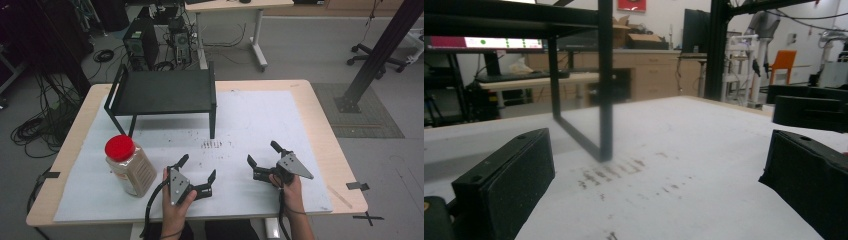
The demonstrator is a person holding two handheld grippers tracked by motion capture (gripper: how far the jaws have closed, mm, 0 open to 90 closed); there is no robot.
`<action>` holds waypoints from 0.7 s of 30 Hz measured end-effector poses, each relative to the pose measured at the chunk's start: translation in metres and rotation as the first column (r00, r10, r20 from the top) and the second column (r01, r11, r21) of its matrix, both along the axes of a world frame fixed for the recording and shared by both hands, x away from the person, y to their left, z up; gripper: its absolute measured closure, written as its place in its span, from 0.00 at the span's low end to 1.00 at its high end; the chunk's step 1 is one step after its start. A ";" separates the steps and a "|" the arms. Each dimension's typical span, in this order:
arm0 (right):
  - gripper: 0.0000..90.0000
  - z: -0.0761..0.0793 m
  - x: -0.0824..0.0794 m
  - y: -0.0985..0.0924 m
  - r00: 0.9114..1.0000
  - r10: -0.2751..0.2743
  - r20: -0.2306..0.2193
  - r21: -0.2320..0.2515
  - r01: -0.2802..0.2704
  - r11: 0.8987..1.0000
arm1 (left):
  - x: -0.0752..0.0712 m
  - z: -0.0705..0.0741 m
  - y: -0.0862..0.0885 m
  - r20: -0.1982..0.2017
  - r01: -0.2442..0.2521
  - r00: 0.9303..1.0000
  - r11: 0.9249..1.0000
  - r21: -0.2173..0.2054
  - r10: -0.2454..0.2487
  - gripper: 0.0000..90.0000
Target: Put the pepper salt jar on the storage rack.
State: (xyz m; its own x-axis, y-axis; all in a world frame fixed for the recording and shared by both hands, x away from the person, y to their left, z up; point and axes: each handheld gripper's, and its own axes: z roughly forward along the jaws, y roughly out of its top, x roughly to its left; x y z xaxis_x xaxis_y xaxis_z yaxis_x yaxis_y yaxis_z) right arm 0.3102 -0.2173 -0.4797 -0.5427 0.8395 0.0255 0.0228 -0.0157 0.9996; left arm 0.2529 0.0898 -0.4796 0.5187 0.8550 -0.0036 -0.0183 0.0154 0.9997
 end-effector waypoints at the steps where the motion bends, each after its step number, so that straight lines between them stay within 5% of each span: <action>1: 0.00 0.000 0.000 0.000 1.000 0.000 0.000 0.000 0.000 1.000 | -0.002 0.000 0.000 0.002 0.007 1.000 1.000 -0.001 -0.007 0.00; 21: 0.00 0.000 0.000 0.000 1.000 0.001 0.005 -0.001 -0.001 1.000 | -0.035 0.011 0.010 -0.002 0.010 1.000 1.000 -0.015 -0.010 0.00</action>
State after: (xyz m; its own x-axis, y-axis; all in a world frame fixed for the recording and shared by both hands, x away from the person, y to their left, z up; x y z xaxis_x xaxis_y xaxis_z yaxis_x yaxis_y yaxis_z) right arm 0.3098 -0.2173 -0.4798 -0.5437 0.8390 0.0222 0.0176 -0.0150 0.9997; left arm 0.2176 0.0997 -0.4682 0.5271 0.8496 -0.0173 -0.0157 0.0301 0.9994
